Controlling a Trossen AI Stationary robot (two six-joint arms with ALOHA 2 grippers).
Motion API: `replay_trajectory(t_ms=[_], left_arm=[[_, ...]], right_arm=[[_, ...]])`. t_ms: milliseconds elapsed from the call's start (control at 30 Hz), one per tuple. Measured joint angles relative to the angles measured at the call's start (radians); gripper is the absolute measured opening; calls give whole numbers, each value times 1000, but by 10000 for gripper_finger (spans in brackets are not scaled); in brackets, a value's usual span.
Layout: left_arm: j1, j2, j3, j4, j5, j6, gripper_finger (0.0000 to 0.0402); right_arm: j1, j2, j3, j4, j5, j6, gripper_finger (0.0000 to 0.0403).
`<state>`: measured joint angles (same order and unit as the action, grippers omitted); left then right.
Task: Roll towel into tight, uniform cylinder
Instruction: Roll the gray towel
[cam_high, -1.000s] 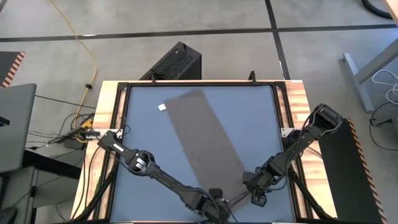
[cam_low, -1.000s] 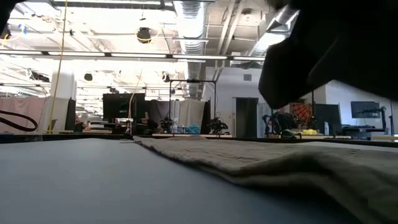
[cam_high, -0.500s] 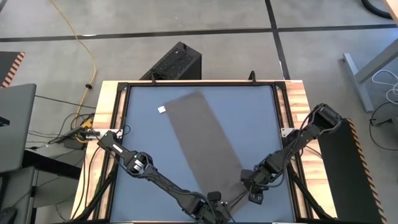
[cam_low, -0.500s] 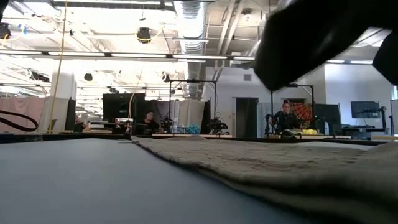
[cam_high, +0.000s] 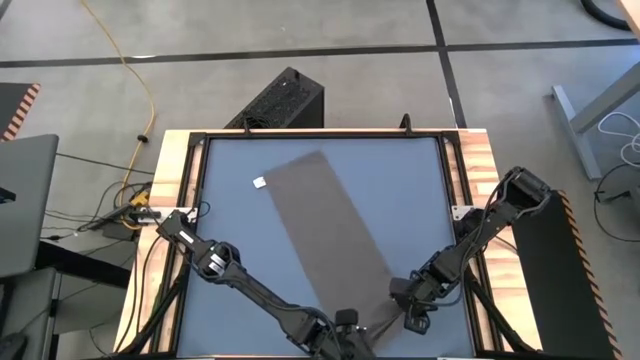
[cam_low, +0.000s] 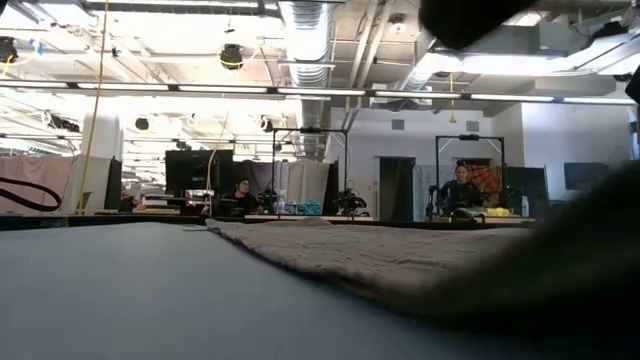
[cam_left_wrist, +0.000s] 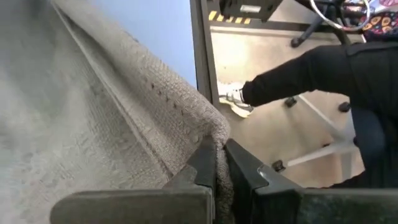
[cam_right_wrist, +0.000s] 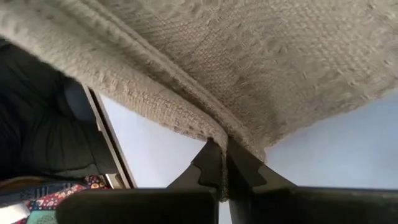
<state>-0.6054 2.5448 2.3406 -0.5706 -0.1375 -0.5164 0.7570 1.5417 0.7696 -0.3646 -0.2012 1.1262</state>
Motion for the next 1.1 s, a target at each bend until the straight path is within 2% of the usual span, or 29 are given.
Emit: replay_trajectory(t_ms=[167, 333, 500, 700, 867, 1100], left_arm=[[-3, -26, -134, 115, -14, -38, 0], [-3, -101, -342, 424, 10, -74, 0], [5, -187, -541, 563, -11, -171, 0], [5, -236, -772, 842, 0, -265, 0], [6, -240, -848, 884, 11, -323, 0], [7, -240, -851, 884, 46, -309, 0]], right_arm=[[-2, 0, 0, -1, 17, 10, 29], [-2, 0, 0, 5, 17, 15, 29], [-2, 0, 0, 4, 19, 21, 29], [-8, 0, 0, 12, -1, 27, 29], [-37, 0, 1, 31, -24, 28, 29], [-76, 0, 0, 57, -54, 26, 29]])
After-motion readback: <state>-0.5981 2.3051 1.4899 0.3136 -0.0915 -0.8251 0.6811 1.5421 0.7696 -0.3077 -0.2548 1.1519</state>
